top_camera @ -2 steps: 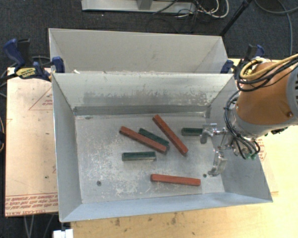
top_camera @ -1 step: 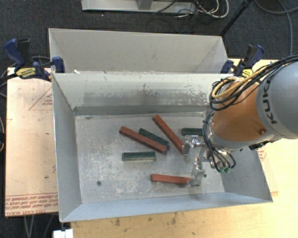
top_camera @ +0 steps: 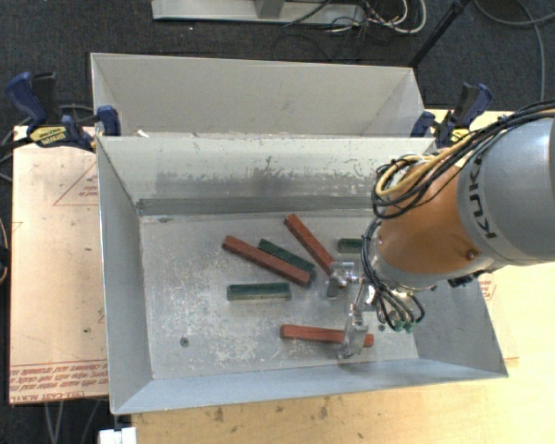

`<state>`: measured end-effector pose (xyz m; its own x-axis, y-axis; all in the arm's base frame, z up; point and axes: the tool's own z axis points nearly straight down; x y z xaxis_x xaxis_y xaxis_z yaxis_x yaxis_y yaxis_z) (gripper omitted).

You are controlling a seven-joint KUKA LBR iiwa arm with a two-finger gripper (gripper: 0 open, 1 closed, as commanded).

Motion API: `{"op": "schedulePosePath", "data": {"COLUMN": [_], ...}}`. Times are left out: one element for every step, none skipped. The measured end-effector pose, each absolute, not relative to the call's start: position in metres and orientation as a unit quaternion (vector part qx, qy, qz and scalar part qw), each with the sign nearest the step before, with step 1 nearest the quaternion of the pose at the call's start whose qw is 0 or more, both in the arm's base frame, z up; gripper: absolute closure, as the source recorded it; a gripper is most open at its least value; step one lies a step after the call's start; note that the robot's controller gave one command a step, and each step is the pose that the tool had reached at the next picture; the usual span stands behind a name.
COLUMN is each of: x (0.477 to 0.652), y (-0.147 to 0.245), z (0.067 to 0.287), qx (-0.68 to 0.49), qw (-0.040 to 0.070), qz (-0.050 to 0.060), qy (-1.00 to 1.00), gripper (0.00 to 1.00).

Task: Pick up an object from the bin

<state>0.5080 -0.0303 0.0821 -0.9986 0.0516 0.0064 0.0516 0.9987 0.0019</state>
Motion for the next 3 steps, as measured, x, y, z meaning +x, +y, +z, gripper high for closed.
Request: {"op": "schedulePosePath", "data": {"x": [0.497, 0.497, 0.483], "y": [-0.017, 0.005, 0.014], "z": [0.109, 0.069, 0.071], "qx": [0.001, 0.031, -0.013], "qw": [0.0, -0.001, 0.0], "qz": [0.0, 0.0, 0.0], "qy": [-1.0, -1.0, -1.0], "gripper": [0.0, 0.0, 1.0]}}
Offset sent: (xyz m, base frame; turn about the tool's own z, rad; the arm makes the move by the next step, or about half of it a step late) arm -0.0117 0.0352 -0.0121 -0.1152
